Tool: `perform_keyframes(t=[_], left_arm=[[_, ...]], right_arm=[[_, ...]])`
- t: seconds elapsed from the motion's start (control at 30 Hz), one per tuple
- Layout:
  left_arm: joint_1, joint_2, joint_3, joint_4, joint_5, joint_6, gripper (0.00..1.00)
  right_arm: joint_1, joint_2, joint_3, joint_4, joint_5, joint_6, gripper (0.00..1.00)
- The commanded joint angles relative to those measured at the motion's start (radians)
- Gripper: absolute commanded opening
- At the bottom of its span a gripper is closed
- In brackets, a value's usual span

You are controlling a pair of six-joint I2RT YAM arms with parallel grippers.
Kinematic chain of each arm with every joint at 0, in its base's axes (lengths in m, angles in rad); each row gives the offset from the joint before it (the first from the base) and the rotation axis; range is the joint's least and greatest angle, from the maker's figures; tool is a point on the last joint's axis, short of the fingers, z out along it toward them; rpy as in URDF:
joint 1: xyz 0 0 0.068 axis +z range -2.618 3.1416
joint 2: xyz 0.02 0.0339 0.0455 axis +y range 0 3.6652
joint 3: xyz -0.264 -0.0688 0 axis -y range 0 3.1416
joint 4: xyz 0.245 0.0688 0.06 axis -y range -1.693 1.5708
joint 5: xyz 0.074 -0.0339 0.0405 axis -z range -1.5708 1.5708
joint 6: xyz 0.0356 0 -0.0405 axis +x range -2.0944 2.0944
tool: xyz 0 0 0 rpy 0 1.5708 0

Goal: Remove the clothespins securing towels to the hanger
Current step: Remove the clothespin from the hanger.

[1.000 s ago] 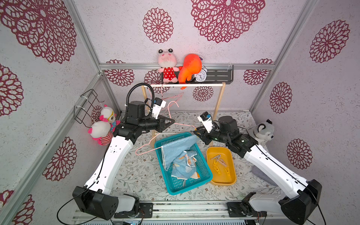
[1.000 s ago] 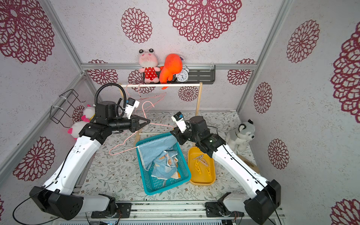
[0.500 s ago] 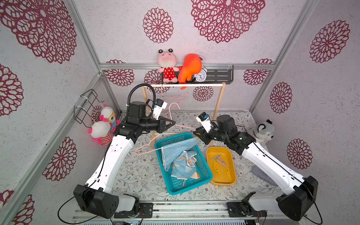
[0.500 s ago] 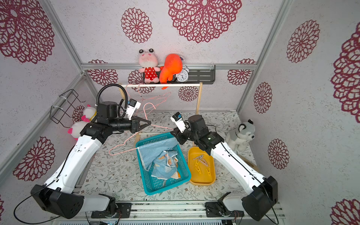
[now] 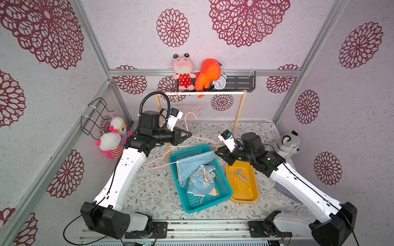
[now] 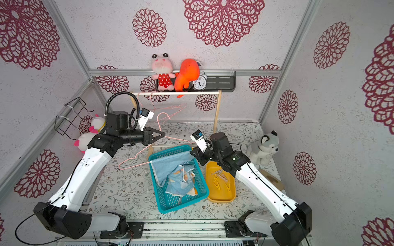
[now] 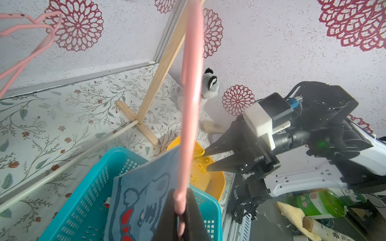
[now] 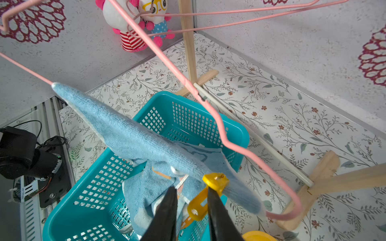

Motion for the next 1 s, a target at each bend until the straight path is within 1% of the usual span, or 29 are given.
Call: perform_keyframes(t=[0.0, 0.1, 0.17, 0.3, 0.47, 0.63, 0.83, 0.97], left_arm=[[0.023, 0.008, 0.032, 0.03, 0.062, -0.007, 0.0], [0.04, 0.025, 0.038, 0.023, 0.091, -0.01, 0.0], [0.049, 0.036, 0.043, 0.018, 0.12, -0.01, 0.0], [0.052, 0.055, 0.064, -0.025, 0.168, 0.021, 0.0], [0.054, 0.068, 0.088, -0.093, 0.217, 0.077, 0.0], [0.054, 0.068, 0.098, -0.128, 0.214, 0.103, 0.0], [0.054, 0.067, 0.1, -0.13, 0.214, 0.106, 0.0], [0.054, 0.067, 0.102, -0.131, 0.224, 0.106, 0.0]], right_arm=[[-0.005, -0.051, 0.001, -0.024, 0.001, 0.007, 0.29], [-0.004, -0.066, 0.008, -0.031, 0.034, -0.032, 0.36], [-0.005, -0.065, 0.035, -0.055, 0.042, -0.068, 0.38], [-0.006, -0.061, 0.056, -0.037, 0.033, -0.146, 0.41], [-0.012, 0.001, 0.088, -0.056, -0.022, -0.228, 0.41], [-0.026, 0.033, 0.138, -0.11, -0.072, -0.284, 0.41], [-0.039, 0.048, 0.162, -0.156, -0.125, -0.318, 0.41], [-0.052, 0.057, 0.159, -0.153, -0.154, -0.322, 0.41]])
